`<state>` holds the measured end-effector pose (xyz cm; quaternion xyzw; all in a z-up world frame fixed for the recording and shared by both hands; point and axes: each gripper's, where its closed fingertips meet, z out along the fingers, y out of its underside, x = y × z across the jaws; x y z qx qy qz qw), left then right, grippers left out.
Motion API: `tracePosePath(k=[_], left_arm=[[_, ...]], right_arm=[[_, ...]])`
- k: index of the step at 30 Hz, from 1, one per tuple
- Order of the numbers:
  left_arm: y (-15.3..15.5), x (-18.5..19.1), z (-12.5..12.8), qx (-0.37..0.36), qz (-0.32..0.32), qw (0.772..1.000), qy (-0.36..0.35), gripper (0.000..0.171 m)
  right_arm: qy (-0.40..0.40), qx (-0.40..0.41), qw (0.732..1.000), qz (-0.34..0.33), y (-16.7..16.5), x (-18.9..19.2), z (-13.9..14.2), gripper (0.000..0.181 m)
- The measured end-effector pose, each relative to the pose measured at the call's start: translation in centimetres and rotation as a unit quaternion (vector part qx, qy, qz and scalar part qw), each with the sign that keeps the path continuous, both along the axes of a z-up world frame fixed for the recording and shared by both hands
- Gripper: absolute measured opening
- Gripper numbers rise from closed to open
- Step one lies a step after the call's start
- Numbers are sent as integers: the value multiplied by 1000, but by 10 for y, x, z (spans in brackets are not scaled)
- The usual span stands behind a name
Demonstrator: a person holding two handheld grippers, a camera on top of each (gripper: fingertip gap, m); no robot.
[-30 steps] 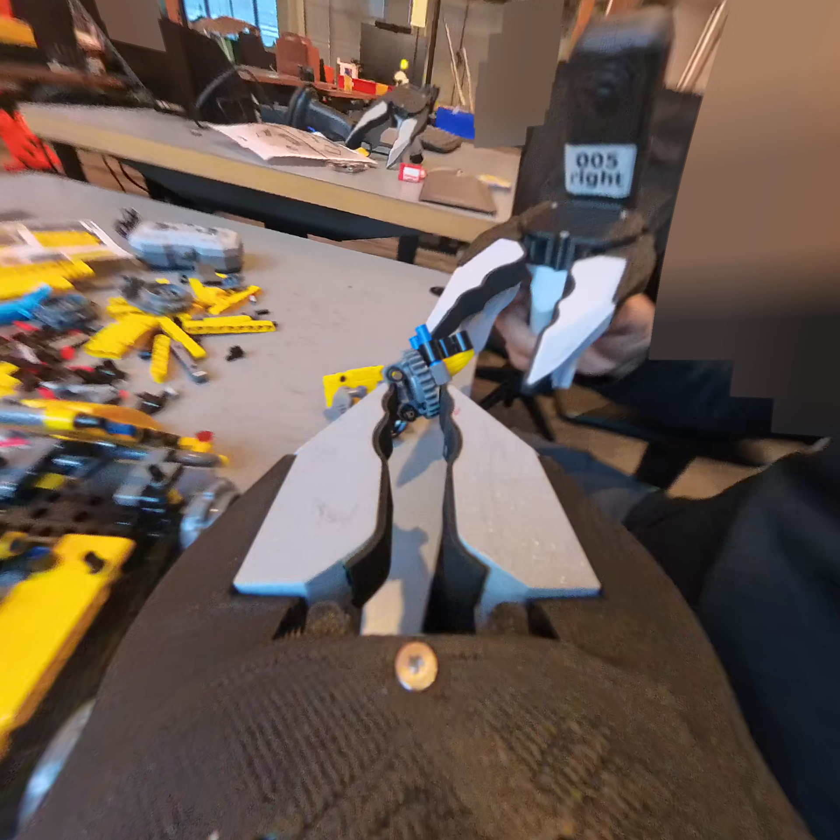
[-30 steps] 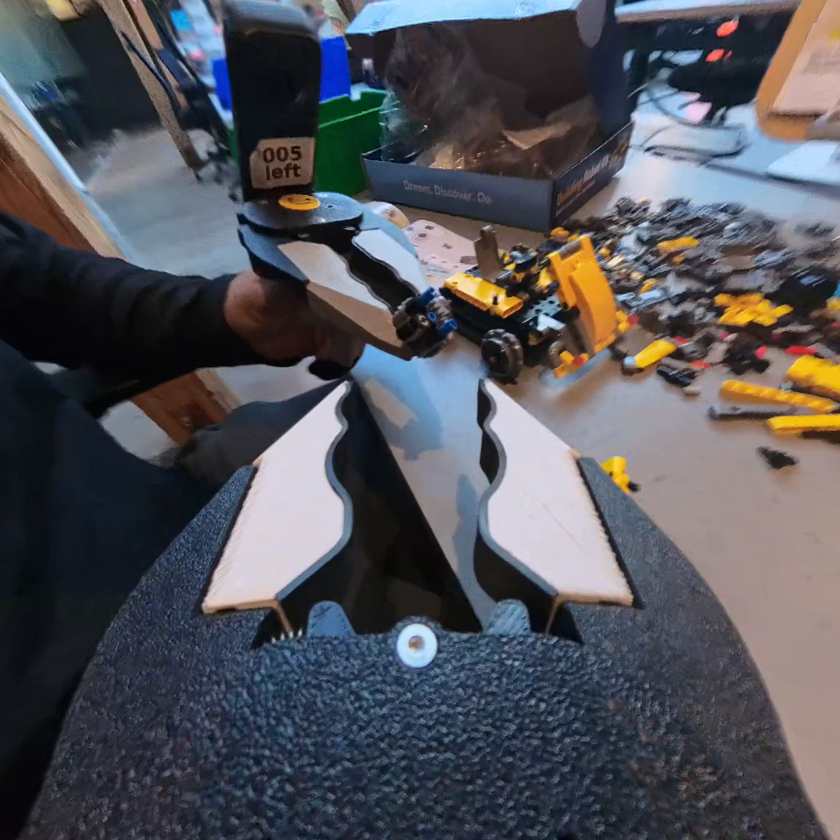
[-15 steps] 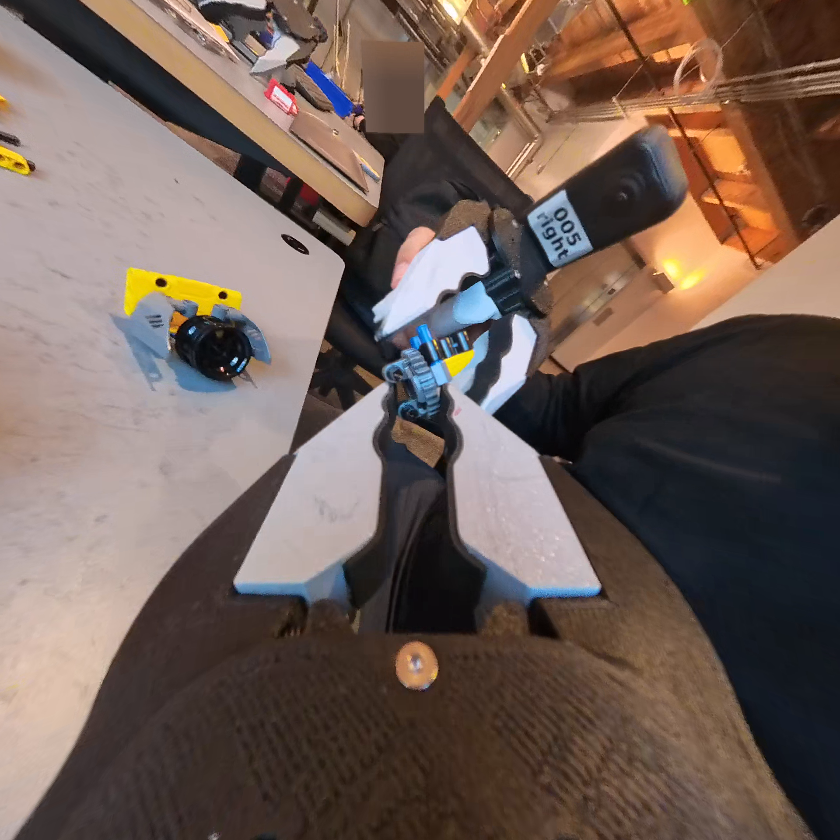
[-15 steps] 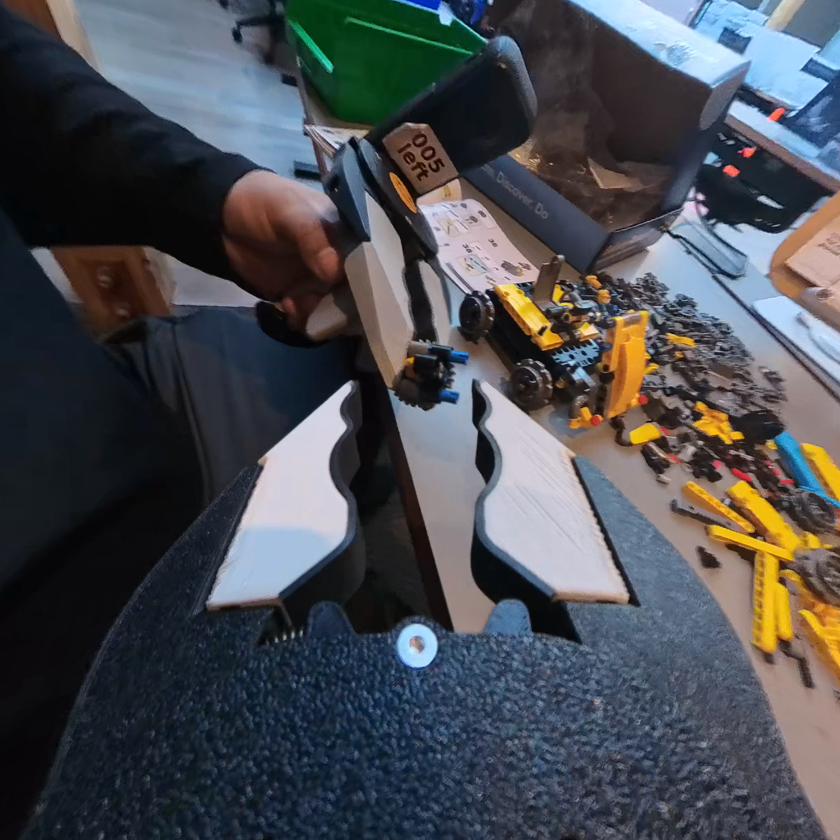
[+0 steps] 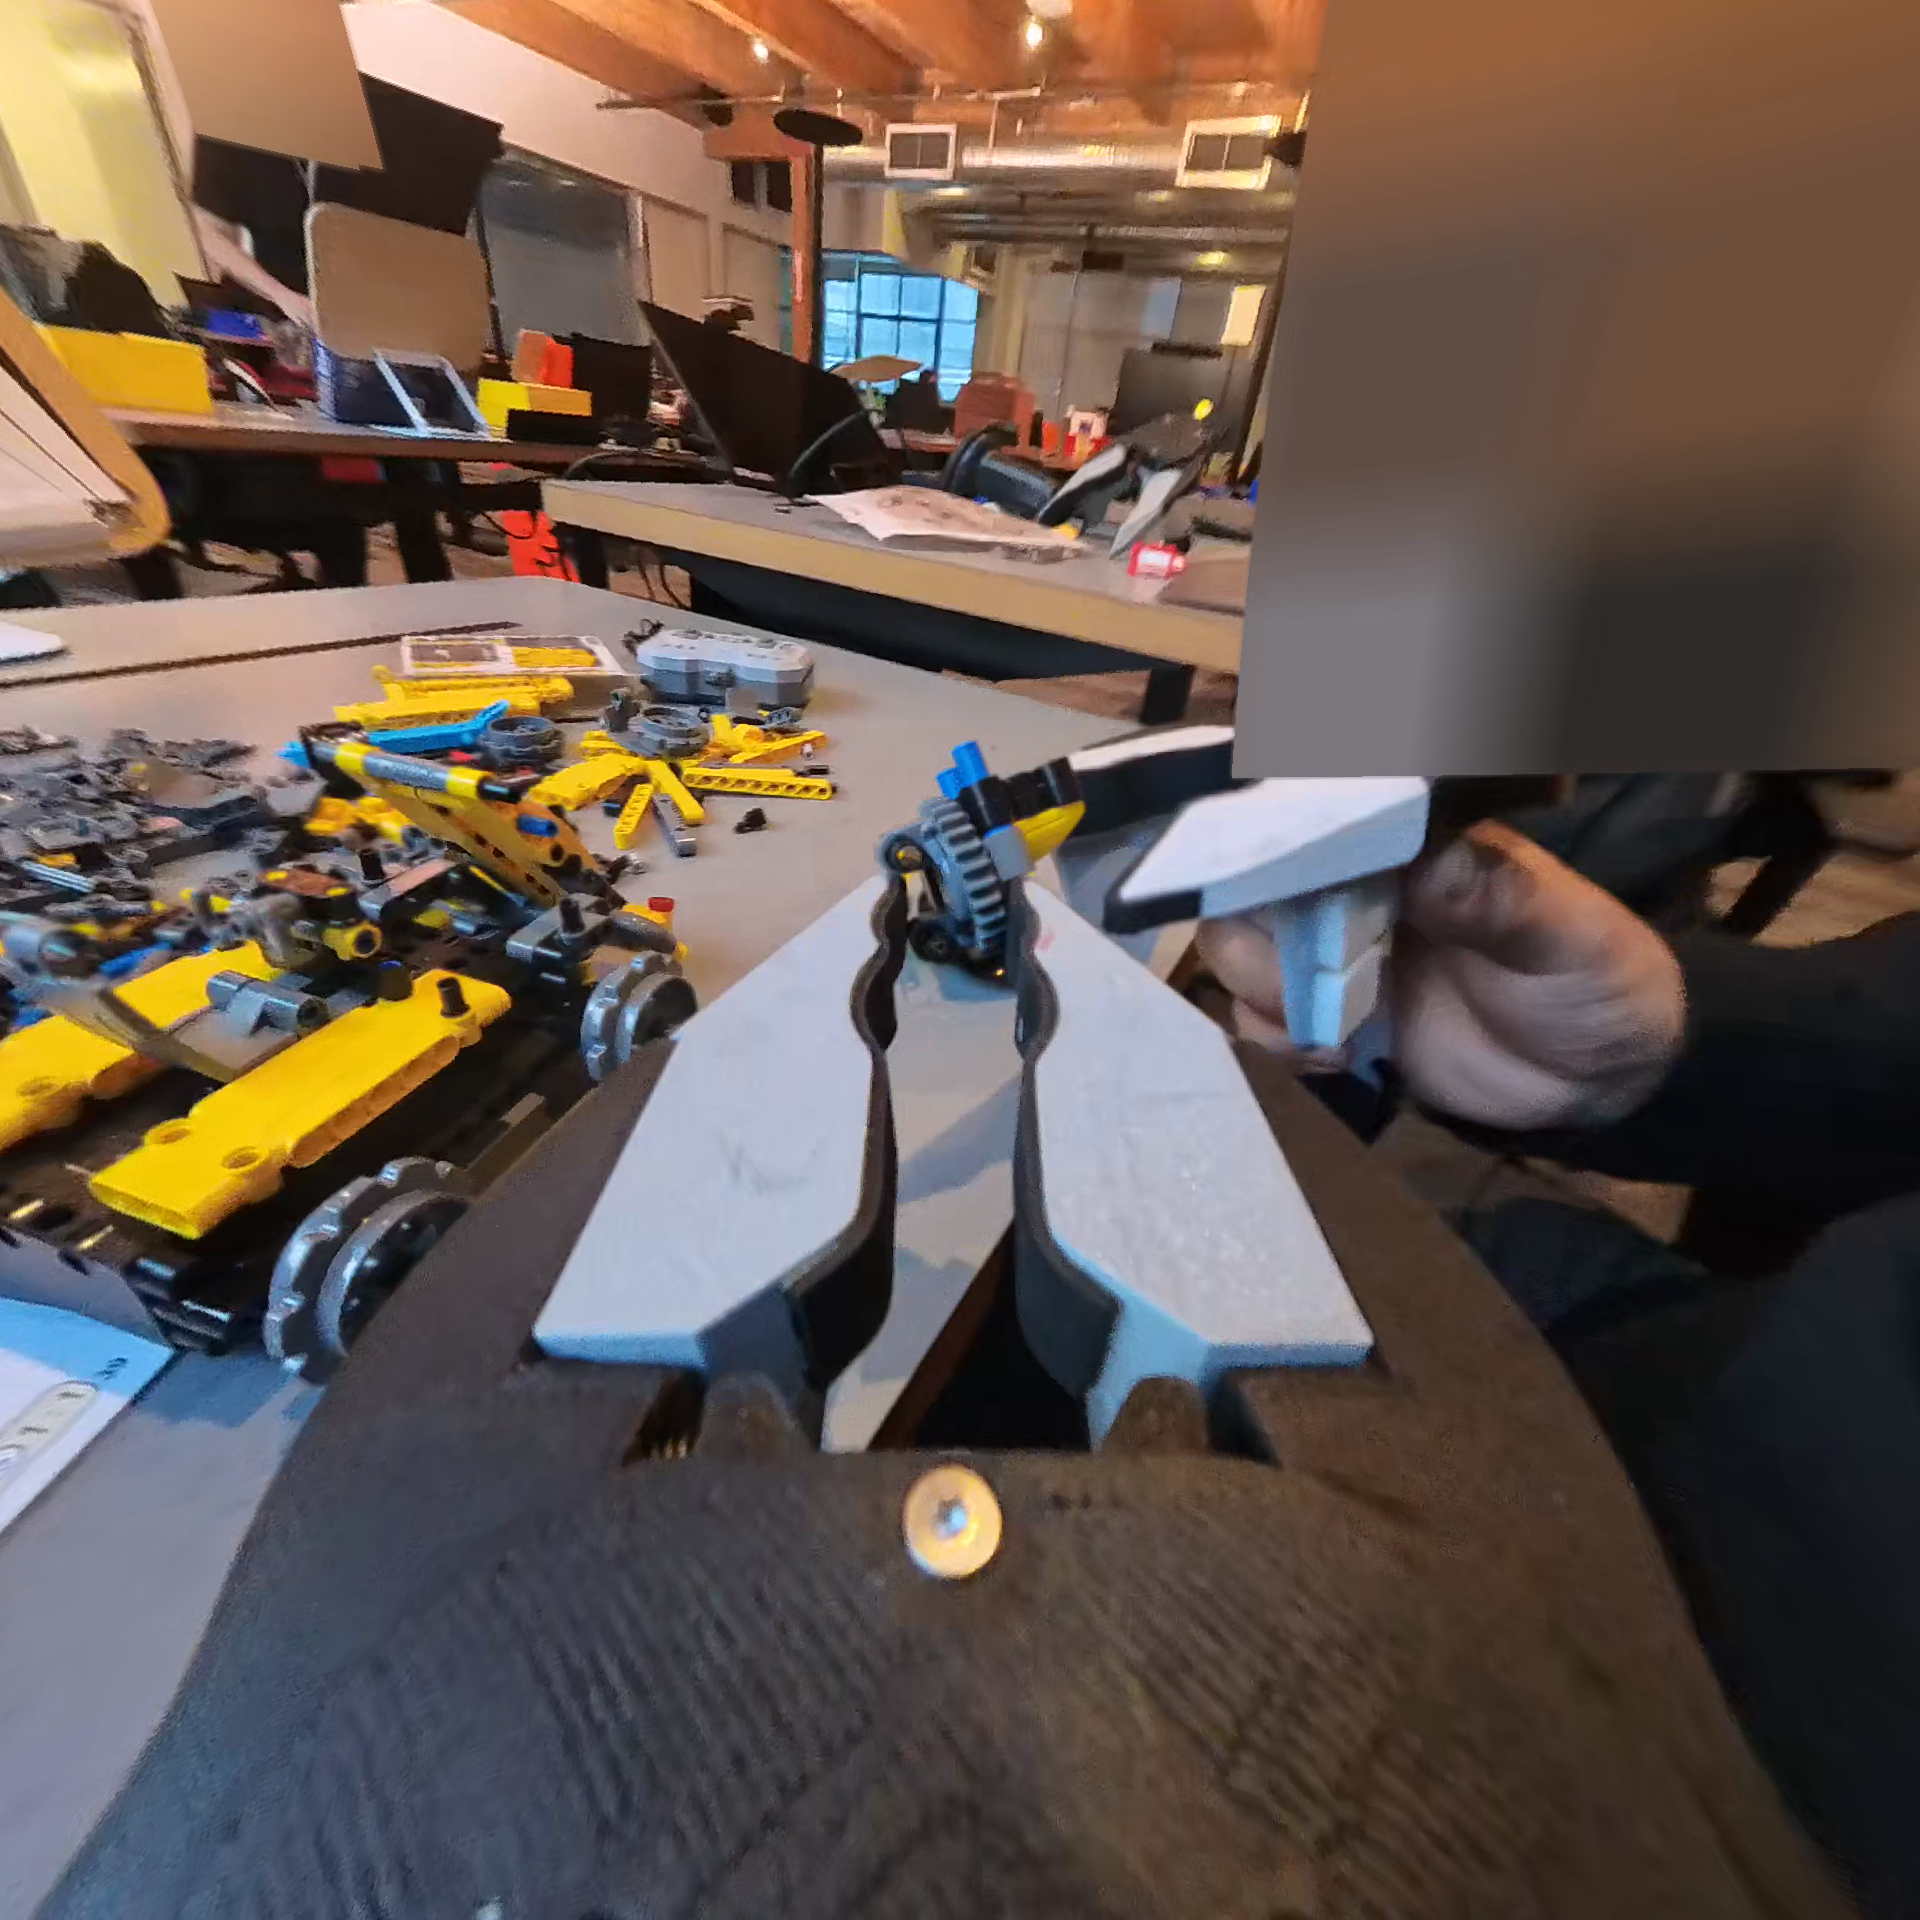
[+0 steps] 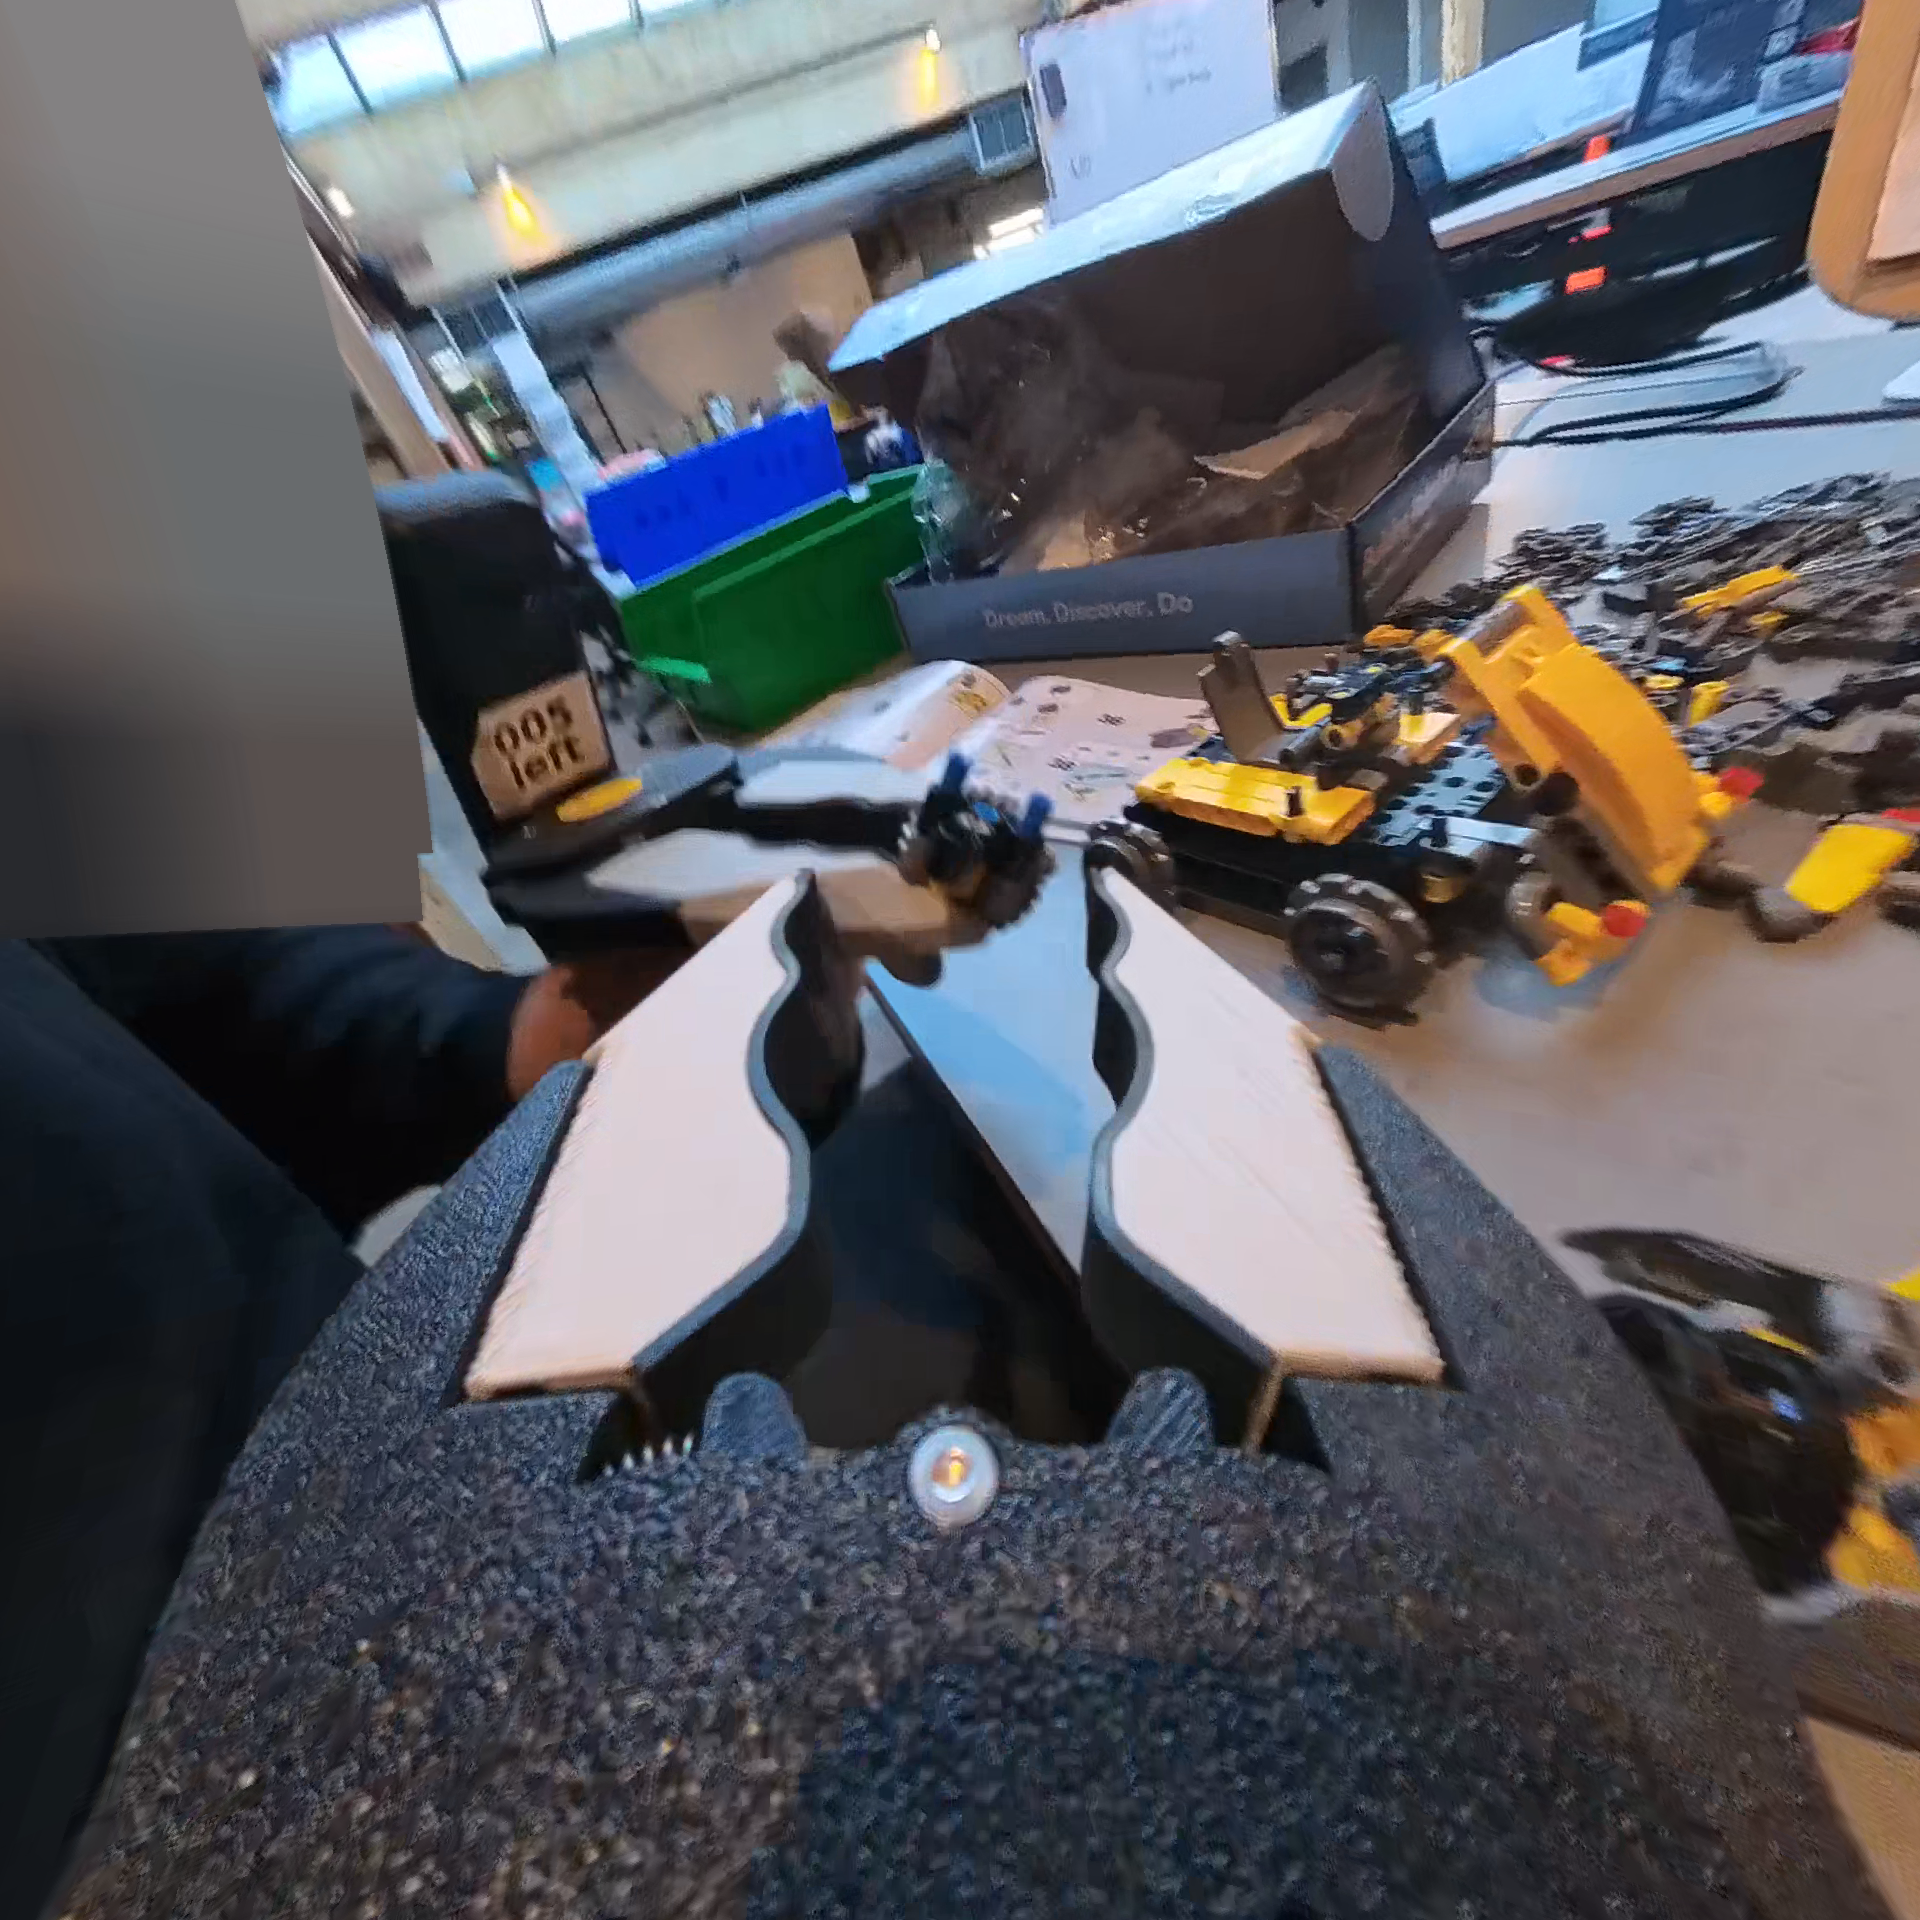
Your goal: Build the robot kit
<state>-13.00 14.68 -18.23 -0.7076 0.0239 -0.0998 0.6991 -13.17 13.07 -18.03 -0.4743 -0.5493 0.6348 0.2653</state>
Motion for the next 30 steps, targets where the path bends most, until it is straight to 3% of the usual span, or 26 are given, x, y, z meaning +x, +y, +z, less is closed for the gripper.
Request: tracePosePath(k=[8, 14, 17, 20, 24, 28, 30], left_arm=[[3, 5, -1, 6, 25, 994, 110, 17], [6, 4, -13, -30, 19, 992, 123, 17], [7, 3, -16, -41, 13, 984, 172, 17], [9, -4, -21, -68, -7, 968, 241, 17], [10, -6, -9, -67, -21, 921, 382, 16], [10, 7, -7, -67, -41, 822, 564, 16], [11, 14, -5, -66, -42, 778, 623, 17]], right_arm=[[10, -95, 995, 6, -2, -14, 3, 33], [-12, -97, 995, 19, 3, -12, -8, 32], [-19, -74, 997, 19, 5, -10, -10, 33], [-41, -35, 998, 16, 15, -7, -16, 44], [-106, 8, 990, 92, 17, 9, -19, 51], [-143, 23, 979, 144, 13, 17, -8, 58], [-158, 40, 973, 162, 11, 21, -5, 56]])
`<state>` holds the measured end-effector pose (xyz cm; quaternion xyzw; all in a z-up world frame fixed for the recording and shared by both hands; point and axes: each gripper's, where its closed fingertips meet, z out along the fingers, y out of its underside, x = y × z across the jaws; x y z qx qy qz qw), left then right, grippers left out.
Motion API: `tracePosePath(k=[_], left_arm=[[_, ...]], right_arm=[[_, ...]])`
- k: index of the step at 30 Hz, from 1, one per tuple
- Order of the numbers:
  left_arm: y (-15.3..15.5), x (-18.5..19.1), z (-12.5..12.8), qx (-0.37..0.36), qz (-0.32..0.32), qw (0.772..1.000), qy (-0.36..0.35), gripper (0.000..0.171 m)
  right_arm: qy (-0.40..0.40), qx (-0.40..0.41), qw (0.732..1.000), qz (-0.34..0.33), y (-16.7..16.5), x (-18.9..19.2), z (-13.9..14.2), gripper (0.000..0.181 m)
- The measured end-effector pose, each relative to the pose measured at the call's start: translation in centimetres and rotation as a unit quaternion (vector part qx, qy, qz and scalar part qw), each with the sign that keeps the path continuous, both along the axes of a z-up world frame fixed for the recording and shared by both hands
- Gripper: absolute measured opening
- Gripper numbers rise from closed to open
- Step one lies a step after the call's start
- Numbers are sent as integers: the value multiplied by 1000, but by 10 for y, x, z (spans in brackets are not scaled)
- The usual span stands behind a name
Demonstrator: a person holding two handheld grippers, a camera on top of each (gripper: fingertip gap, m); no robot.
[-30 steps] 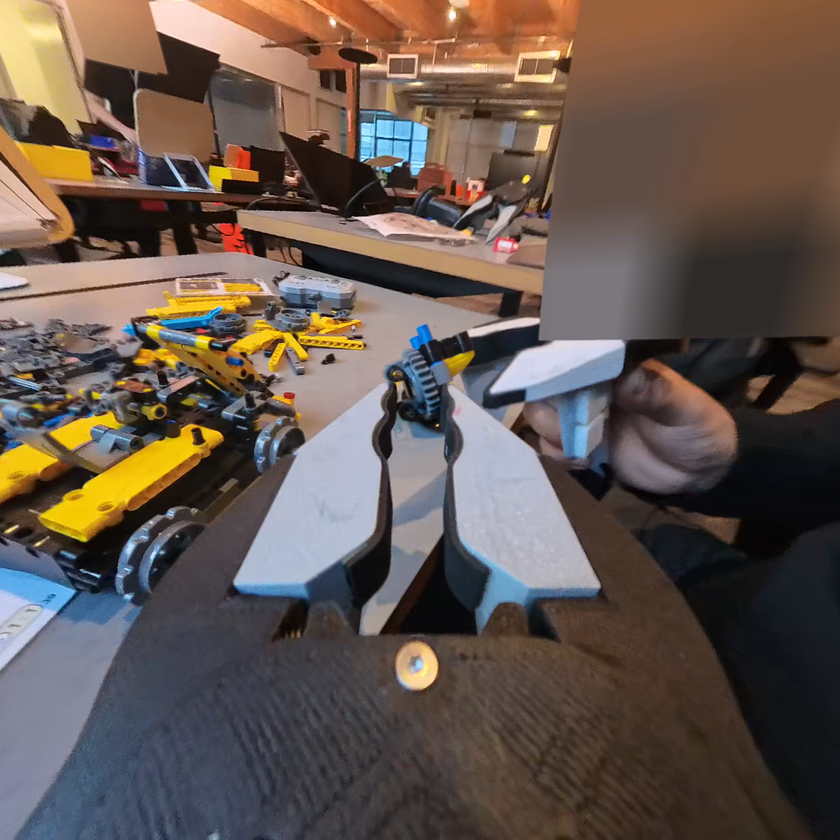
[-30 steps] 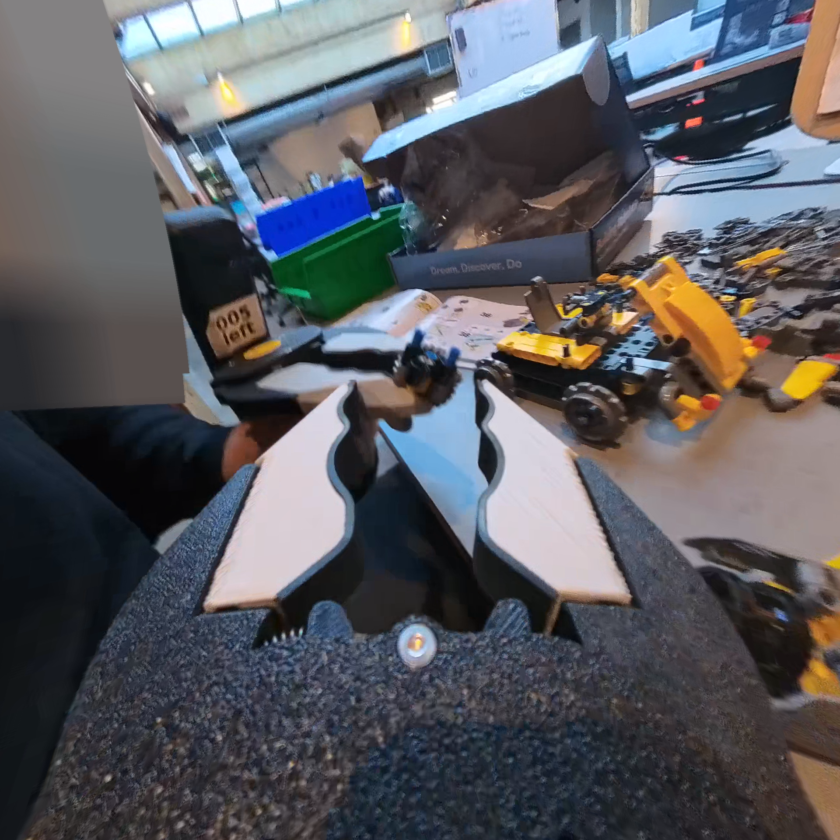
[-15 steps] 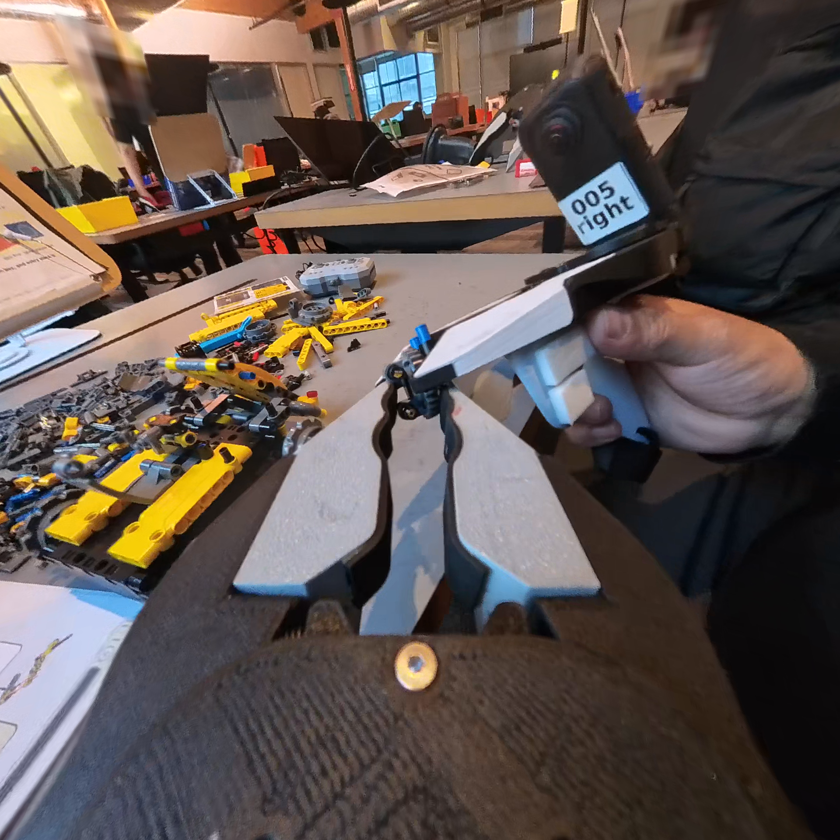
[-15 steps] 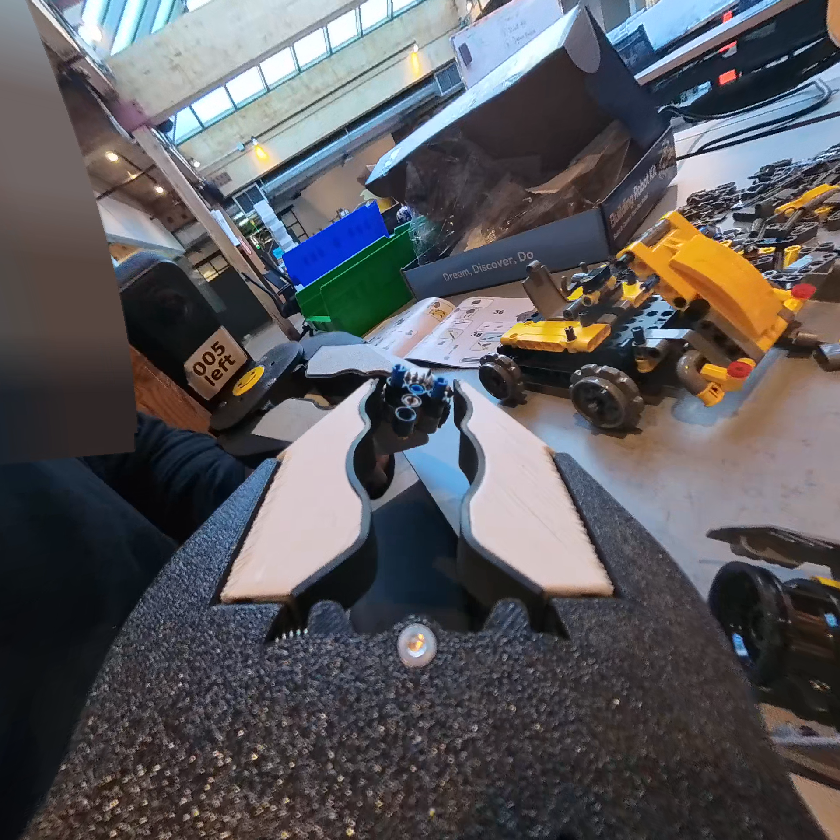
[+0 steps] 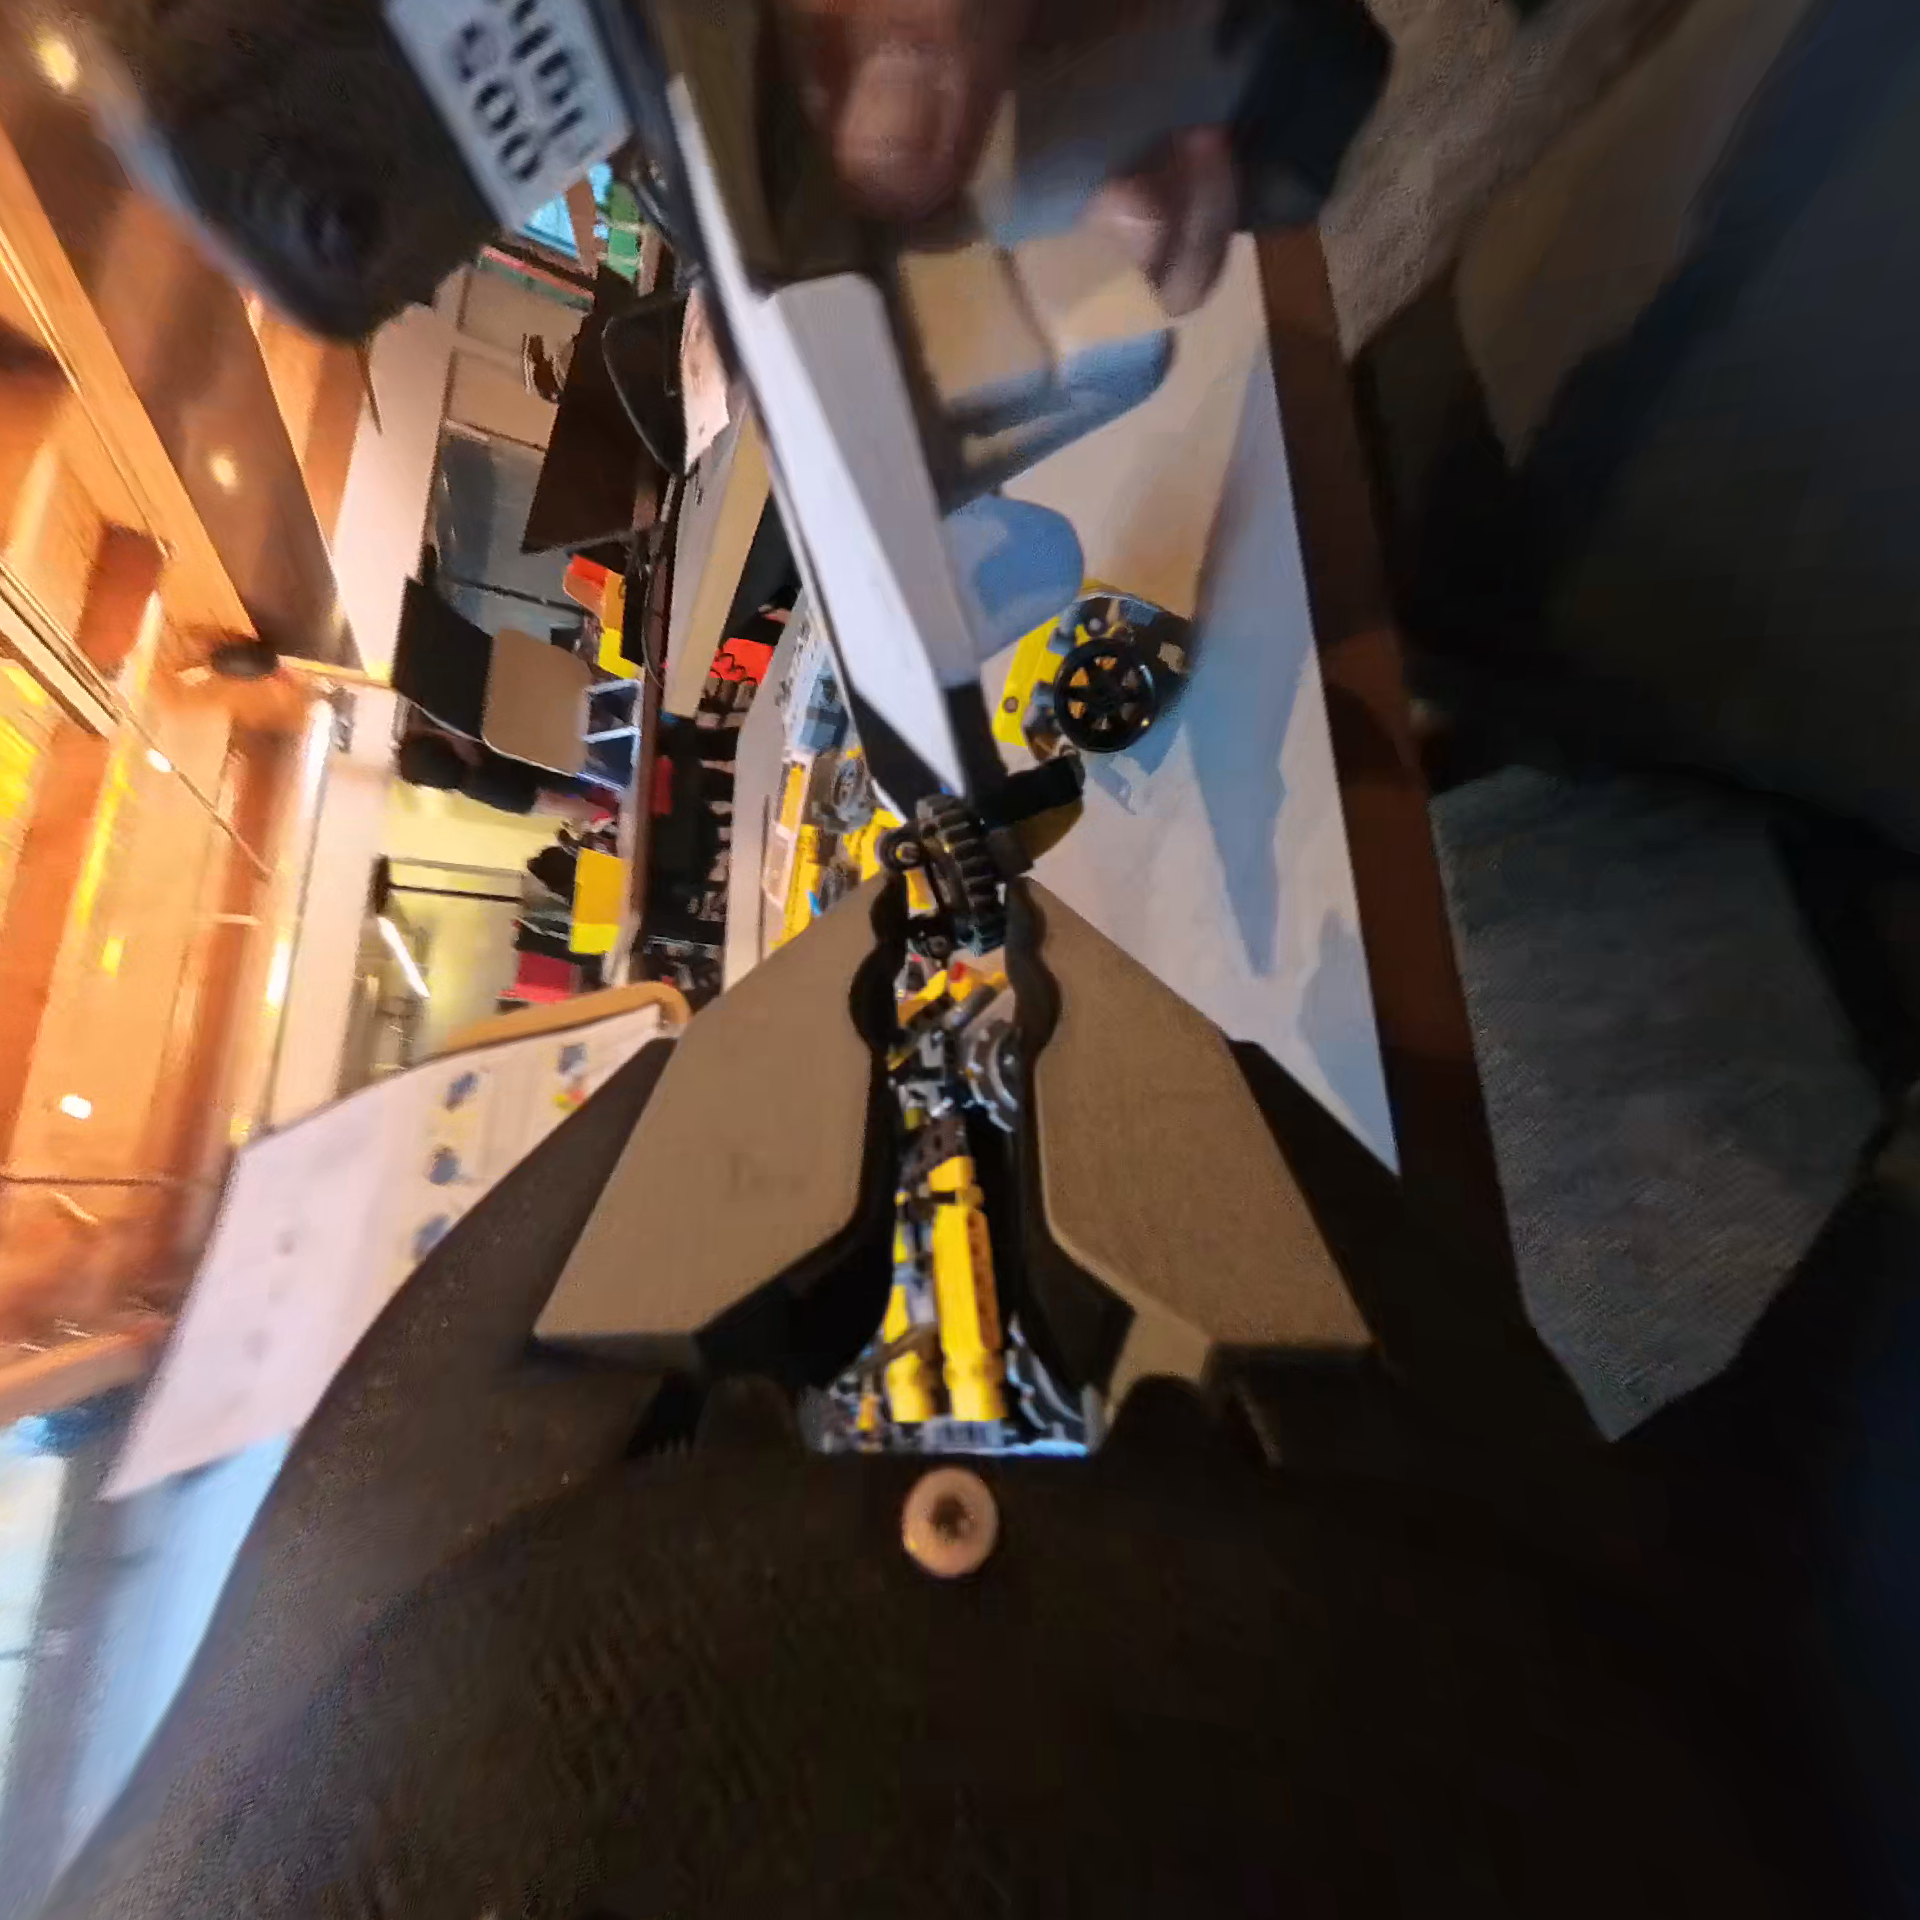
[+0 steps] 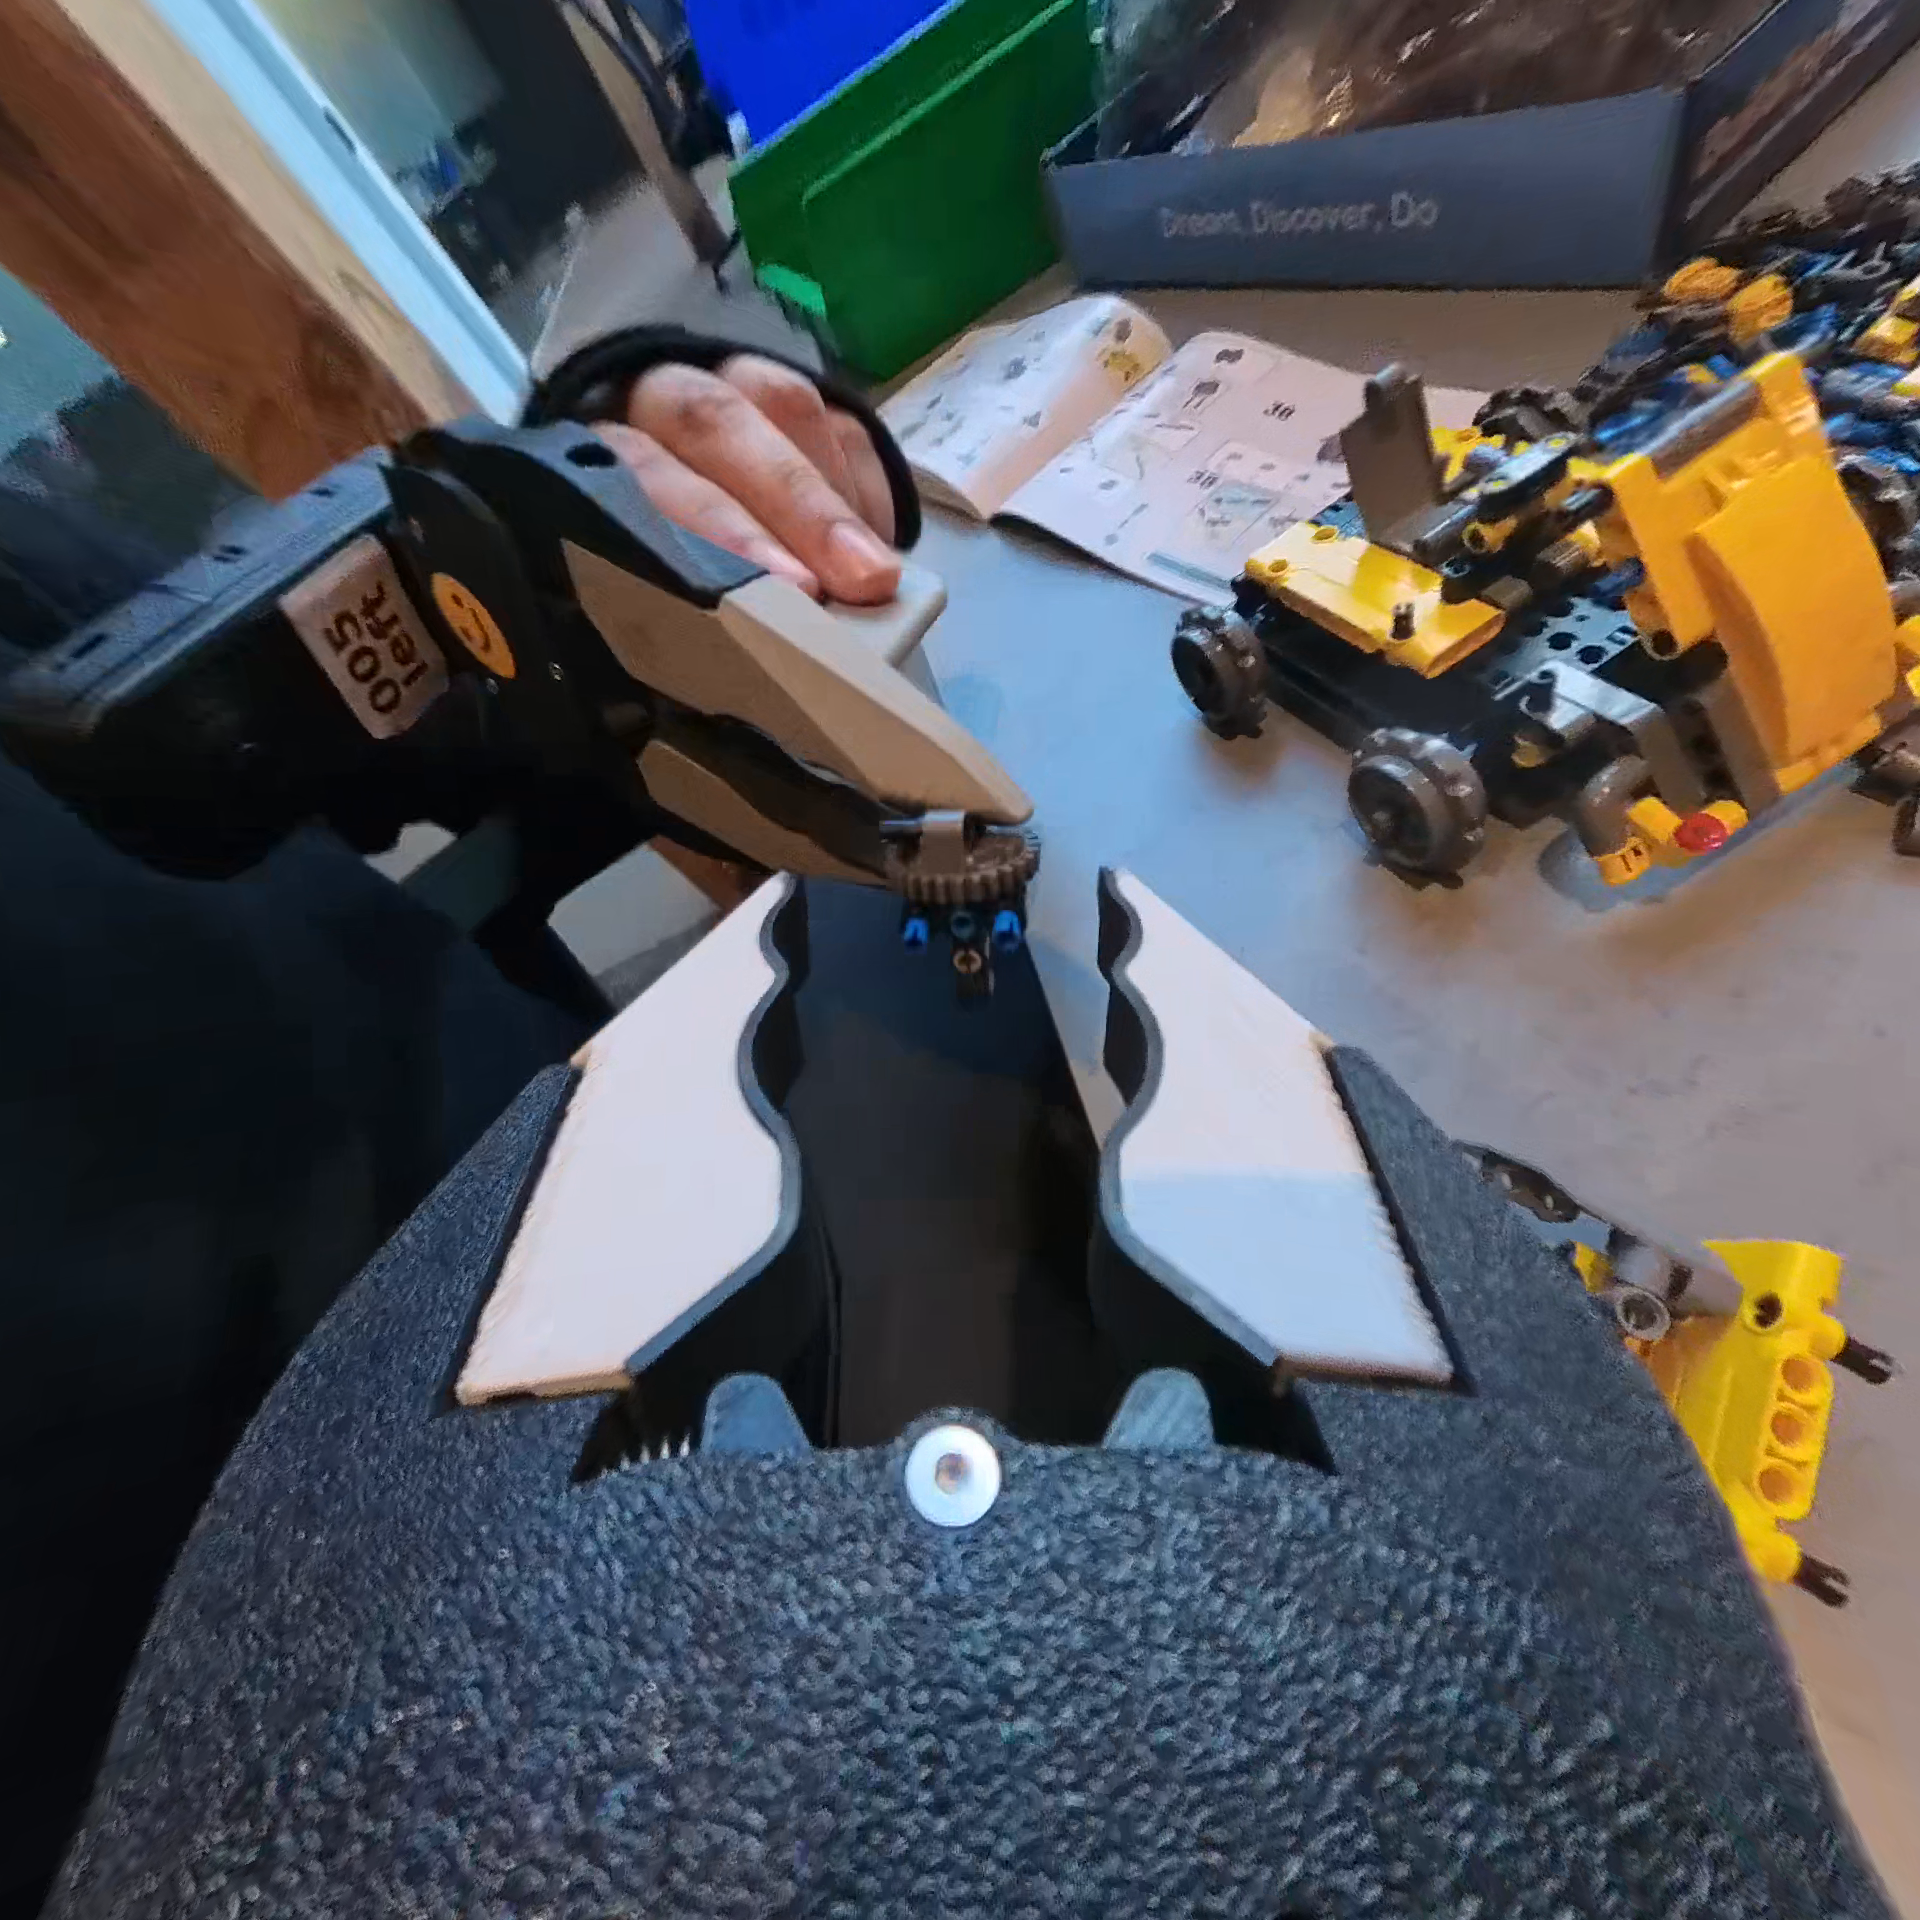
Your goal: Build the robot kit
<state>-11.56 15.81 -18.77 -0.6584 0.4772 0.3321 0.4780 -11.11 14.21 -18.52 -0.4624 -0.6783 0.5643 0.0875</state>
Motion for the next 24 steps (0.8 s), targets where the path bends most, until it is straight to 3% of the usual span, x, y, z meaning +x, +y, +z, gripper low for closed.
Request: tracePosePath(k=[3, 5, 8, 10, 17, 19, 21, 24], left_arm=[[1, 10, 5, -5, -12, 999, 44, 16], [2, 14, 7, -17, -16, 998, 63, 16], [3, 14, 11, -23, -11, 993, 115, 16], [3, 15, 12, -37, -5, 993, 109, 16], [-7, 5, 29, -66, 48, 991, -103, 26], [-12, 9, 25, -82, 49, 969, -230, 29], [-15, 24, 17, -109, 33, 925, -364, 31], [-12, 34, 9, -96, 35, 883, -459, 29]], right_arm=[[-15, 46, 999, 24, -4, 7, -8, 47], [-2, 62, 998, 23, -6, 8, -8, 27], [6, 51, 998, 20, -5, 9, -5, 26], [16, 35, 999, 22, -5, 9, -3, 25], [75, -79, 993, 35, 9, 21, 22, 25], [111, -116, 986, 50, 10, 28, 36, 25], [140, -147, 977, 59, 11, 32, 46, 25], [165, -187, 965, 77, 8, 35, 57, 25]])
